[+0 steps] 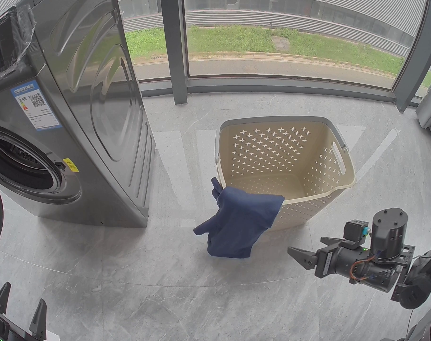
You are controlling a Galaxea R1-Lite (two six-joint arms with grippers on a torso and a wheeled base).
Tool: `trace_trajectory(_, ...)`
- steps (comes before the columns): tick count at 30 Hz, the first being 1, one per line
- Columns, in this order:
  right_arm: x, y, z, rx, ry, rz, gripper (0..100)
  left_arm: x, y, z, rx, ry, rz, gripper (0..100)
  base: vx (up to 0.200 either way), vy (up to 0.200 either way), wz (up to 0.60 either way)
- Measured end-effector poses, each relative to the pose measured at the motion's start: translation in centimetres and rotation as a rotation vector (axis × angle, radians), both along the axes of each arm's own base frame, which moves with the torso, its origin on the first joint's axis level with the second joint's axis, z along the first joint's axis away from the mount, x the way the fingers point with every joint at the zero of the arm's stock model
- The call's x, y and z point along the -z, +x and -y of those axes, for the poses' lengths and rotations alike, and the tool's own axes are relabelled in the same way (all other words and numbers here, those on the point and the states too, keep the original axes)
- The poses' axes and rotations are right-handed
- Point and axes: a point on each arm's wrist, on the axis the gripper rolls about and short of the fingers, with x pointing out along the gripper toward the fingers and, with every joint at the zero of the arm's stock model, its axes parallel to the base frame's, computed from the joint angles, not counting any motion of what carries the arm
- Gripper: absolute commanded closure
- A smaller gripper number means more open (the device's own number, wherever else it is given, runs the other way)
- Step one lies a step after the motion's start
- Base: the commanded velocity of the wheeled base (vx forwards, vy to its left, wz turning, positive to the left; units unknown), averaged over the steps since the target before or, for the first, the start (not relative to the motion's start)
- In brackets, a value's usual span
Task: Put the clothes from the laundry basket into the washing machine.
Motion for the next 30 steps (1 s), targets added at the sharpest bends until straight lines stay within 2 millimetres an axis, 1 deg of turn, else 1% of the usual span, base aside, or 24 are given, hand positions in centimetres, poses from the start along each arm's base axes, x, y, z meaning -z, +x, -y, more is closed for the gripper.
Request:
trace_trajectory(6,0.8,2.2,-2.5,-0.008,0.013,0.037,0,0.0,0.0,0.0,0.0,-0.001,0.0,0,0.0,0.0,0.0)
trace_trajectory(11,2.1,3.7,-3.9,-0.011,0.013,0.053,0,0.0,0.0,0.0,0.0,-0.001,0.0,0,0.0,0.0,0.0)
trace_trajectory(18,3.6,5.3,-5.2,-0.016,0.003,0.055,0,0.0,0.0,0.0,0.0,-0.001,0.0,0,0.0,0.0,0.0)
trace_trajectory(26,4.6,7.1,-6.7,-0.018,0.013,0.068,0,0.0,0.0,0.0,0.0,0.0,0.0,0,0.0,0.0,0.0)
trace_trajectory(30,5.0,7.8,-7.2,-0.017,0.039,0.104,0,0.0,0.0,0.0,0.0,0.0,0.0,0,0.0,0.0,0.0)
